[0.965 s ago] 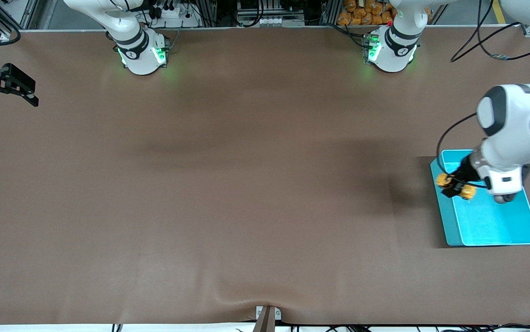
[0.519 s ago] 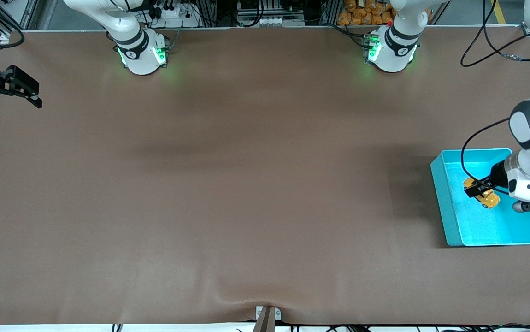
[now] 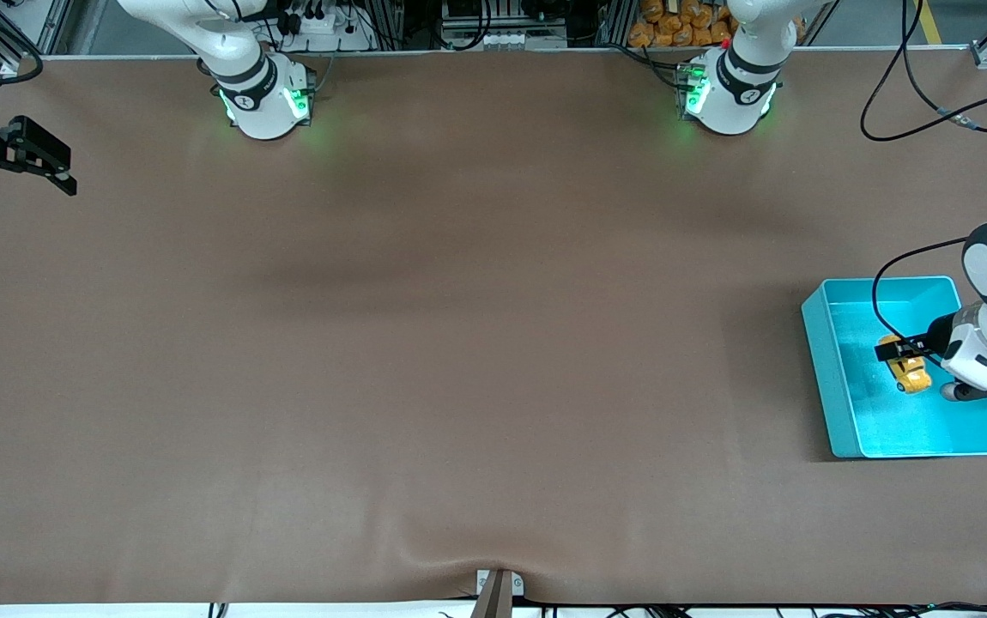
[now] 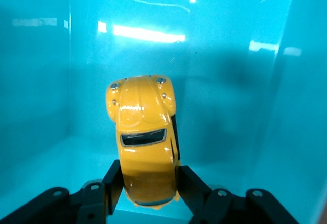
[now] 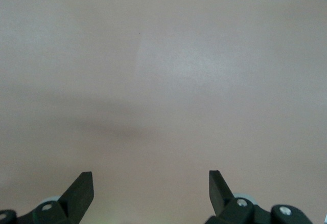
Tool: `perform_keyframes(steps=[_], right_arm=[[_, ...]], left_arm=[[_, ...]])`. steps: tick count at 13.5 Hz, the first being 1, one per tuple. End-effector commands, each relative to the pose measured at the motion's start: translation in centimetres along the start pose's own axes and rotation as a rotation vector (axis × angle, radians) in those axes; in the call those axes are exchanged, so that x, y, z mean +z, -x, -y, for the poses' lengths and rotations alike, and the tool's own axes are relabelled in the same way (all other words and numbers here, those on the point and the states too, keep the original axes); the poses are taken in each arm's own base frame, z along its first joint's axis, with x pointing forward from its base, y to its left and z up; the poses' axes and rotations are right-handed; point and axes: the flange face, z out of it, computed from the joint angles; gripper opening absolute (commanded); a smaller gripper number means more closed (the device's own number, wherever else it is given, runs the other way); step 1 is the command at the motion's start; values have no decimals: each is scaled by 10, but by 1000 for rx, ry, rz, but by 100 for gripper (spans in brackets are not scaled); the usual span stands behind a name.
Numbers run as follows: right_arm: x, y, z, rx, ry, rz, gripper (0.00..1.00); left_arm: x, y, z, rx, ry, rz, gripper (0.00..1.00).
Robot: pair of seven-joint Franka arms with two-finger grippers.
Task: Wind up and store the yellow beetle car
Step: 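Lower the car into the turquoise bin and open the left gripper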
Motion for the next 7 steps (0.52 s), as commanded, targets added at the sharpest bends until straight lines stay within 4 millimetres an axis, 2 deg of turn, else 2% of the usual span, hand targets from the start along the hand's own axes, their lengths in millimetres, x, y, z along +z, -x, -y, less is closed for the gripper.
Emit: perform_keyframes(steps=[1,2,5,7], right_arm=[[-2,-3,0,18,-6,4,100],[0,-3,-1,19,-7,10,100],[2,-6,-2,12,4,15,100],[4,-8,-3,13,9,23,100]], left_arm=[[13,-7,2,41,-29,23,0],[18,-8,3,56,-25,30,0],[36,-5,21,88,-12,41,0],[41,-8,21,119,-9,27,0]])
